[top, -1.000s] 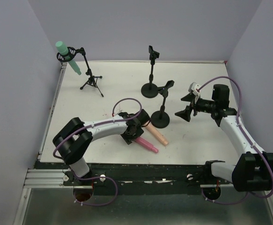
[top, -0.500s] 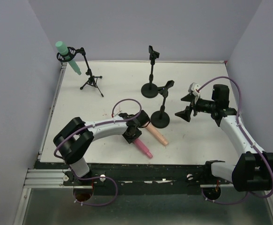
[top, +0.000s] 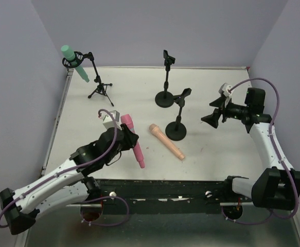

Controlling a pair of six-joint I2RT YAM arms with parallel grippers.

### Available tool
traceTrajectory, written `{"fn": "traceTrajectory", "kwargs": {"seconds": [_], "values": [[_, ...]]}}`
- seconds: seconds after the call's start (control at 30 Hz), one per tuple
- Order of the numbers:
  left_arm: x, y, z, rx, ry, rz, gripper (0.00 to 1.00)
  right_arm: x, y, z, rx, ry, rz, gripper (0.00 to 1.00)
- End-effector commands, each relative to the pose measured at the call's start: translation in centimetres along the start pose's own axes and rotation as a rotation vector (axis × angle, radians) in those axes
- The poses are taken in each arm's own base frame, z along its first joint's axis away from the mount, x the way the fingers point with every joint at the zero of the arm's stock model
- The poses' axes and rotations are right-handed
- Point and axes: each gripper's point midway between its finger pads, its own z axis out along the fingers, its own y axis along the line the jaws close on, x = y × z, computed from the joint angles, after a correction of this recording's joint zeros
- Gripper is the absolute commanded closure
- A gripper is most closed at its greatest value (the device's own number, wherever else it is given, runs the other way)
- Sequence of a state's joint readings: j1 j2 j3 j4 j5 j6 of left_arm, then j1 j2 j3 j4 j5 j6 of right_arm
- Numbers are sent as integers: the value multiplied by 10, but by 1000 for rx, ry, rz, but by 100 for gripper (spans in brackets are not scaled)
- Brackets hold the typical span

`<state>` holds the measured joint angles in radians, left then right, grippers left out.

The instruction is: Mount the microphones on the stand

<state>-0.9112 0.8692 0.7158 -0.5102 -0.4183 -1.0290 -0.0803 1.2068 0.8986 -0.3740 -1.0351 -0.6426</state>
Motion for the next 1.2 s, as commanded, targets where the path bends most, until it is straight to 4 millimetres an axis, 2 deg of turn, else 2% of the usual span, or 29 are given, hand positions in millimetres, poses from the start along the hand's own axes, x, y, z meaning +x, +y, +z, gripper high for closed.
{"fn": "traceTrajectory", "kwargs": {"seconds": [0.0,0.1,0.17,0.3,0.4,0.43,0.5,0.63,0.73,0.9,1.03,1.07,1.17], "values": [[-59,-38,-46,277,-250,265,97,-32,-24,-38,143,16,70,0],[-85,-60,-77,378,-331,359,98,-57,-35,-65,227,46,75,0],[-103,-79,-98,447,-387,403,98,-81,-30,-77,230,52,62,0],[-139,-121,-133,558,-471,454,99,-139,-3,-92,148,-11,49,0],[-161,-165,-157,679,-511,473,99,-169,18,-92,8,-96,80,0],[-170,-180,-167,718,-529,472,99,-176,25,-90,-53,-132,109,0],[-181,-210,-175,782,-531,484,99,-185,33,-85,-149,-188,158,0],[-196,-262,-177,885,-526,494,100,-198,44,-70,-237,-198,152,0],[-200,-289,-165,922,-526,489,100,-212,63,-64,-338,-228,144,0],[-201,-327,-163,1028,-494,459,100,-235,98,-51,-497,-254,115,0],[-200,-346,-153,1060,-467,436,100,-253,97,-52,-512,-268,99,0],[-204,-352,-158,1086,-490,426,100,-254,95,-51,-509,-267,107,0],[-204,-360,-157,1117,-490,406,100,-254,92,-45,-511,-257,164,0]]}}
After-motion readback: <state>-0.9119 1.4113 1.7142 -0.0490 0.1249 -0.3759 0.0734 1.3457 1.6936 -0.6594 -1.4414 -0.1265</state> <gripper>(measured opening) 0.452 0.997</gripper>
